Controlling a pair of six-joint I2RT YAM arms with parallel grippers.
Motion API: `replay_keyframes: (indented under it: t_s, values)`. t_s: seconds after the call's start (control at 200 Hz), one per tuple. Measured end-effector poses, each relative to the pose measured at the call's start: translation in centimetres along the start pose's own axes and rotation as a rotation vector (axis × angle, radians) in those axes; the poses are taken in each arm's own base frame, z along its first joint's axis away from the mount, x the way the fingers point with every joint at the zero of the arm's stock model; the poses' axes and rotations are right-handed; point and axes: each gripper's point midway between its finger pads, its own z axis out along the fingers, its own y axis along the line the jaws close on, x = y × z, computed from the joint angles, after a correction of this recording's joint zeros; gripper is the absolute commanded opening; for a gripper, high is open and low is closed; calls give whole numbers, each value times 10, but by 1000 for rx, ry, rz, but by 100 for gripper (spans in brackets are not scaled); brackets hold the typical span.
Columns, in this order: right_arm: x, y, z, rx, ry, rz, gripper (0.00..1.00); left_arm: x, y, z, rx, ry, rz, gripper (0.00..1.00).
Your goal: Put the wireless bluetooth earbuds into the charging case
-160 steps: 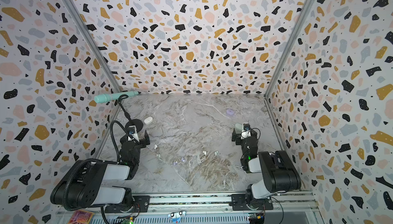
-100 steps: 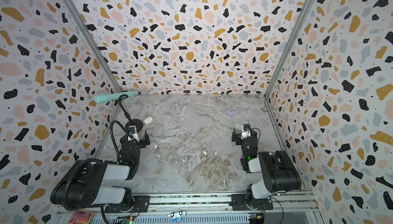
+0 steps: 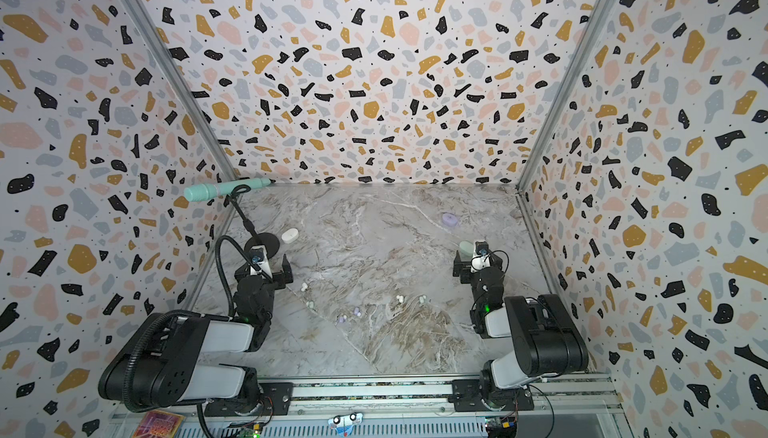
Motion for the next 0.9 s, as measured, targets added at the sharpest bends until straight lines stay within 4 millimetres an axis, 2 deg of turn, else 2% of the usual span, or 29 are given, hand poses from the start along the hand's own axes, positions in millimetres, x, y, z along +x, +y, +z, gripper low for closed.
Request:
replay_keyframes:
  t_s: [0.295, 0.36, 0.476, 0.581, 0.901]
  values:
    - [2, -3, 1, 16, 26, 7, 99, -1, -3, 5, 7, 30, 11, 100]
    - [-4, -8, 7, 40, 56, 25, 99, -15, -5, 14, 1, 44, 8, 100]
    - [-37, -24, 28, 94, 76, 80, 99, -53, -6, 25, -20, 18, -26, 100]
    - [-51, -38, 38, 123, 128, 140, 99, -62, -14, 21, -12, 44, -28, 100]
    - [-12, -62, 34, 129, 490, 288, 99, -49, -81, 4, 187, 209, 30, 100]
